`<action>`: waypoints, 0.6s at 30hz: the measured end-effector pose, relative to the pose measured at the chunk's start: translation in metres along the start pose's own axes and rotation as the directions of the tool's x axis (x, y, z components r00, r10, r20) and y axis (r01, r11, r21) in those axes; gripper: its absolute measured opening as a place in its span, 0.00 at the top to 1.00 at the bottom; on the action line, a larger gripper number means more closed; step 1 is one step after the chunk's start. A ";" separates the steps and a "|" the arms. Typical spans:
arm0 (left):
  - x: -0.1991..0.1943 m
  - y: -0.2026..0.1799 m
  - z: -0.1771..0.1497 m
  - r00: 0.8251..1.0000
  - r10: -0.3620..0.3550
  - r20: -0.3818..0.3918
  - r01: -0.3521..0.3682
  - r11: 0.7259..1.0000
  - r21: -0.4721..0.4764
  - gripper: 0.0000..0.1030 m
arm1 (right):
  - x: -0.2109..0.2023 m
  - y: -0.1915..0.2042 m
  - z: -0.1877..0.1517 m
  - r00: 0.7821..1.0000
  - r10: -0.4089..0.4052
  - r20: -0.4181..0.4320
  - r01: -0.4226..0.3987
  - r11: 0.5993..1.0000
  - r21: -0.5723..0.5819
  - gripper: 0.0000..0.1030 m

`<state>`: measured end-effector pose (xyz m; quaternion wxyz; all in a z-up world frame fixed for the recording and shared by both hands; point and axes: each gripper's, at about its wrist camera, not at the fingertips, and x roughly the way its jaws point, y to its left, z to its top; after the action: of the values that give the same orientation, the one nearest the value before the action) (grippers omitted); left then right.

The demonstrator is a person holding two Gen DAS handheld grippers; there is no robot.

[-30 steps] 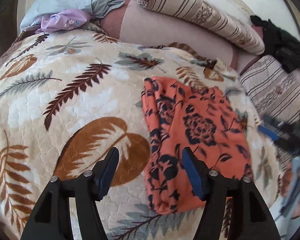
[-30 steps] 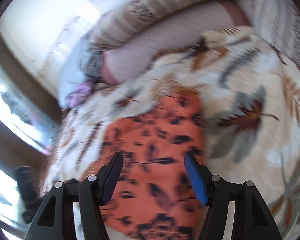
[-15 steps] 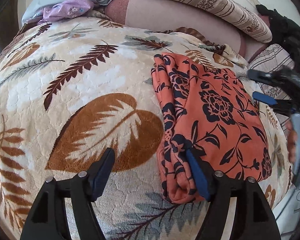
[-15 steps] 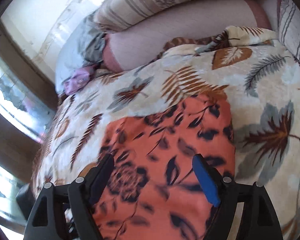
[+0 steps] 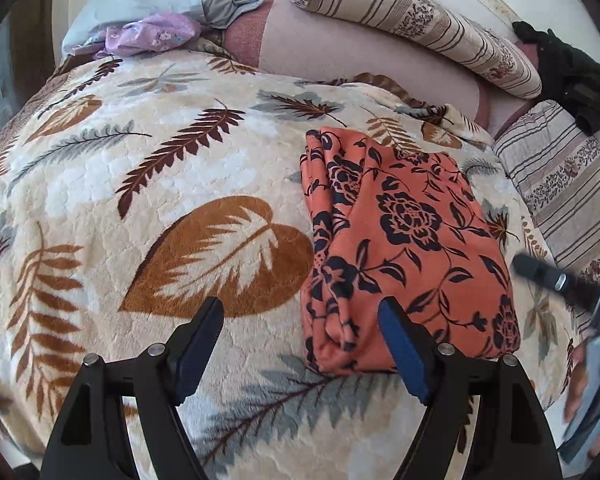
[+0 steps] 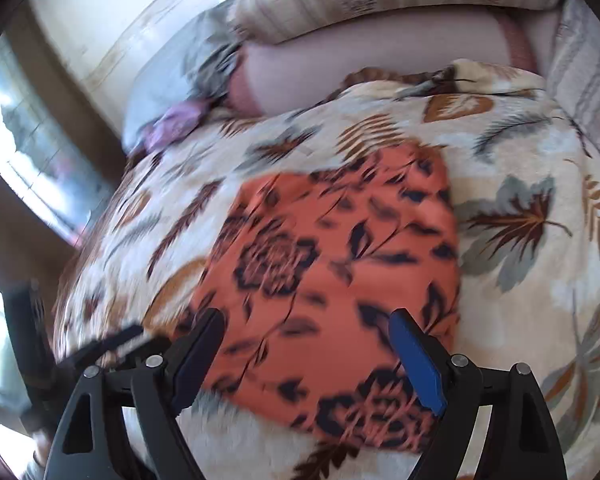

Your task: Fold small clothes

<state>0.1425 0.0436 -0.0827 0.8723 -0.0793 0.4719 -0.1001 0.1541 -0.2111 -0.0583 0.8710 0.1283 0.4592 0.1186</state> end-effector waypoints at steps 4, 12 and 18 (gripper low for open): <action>-0.024 -0.001 -0.014 1.000 -0.002 -0.011 0.002 1.000 -0.026 0.22 | 0.026 -0.030 -0.030 0.991 -0.053 -0.126 0.070 0.988 0.139 0.16; -0.084 -0.021 -0.057 0.969 0.156 0.191 -0.167 0.985 0.043 0.13 | -0.059 0.025 -0.082 0.978 -0.176 0.116 0.176 0.984 0.009 0.00; -0.101 -0.047 -0.073 0.962 0.199 0.187 -0.223 0.968 0.116 0.13 | -0.069 0.027 -0.140 0.965 -0.263 0.006 0.263 0.965 -0.019 0.00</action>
<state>0.0228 0.0202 -0.0293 0.9192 0.0226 0.3919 -0.0309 -0.0030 -0.1922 -0.0725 0.8811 0.0579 0.4694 0.0065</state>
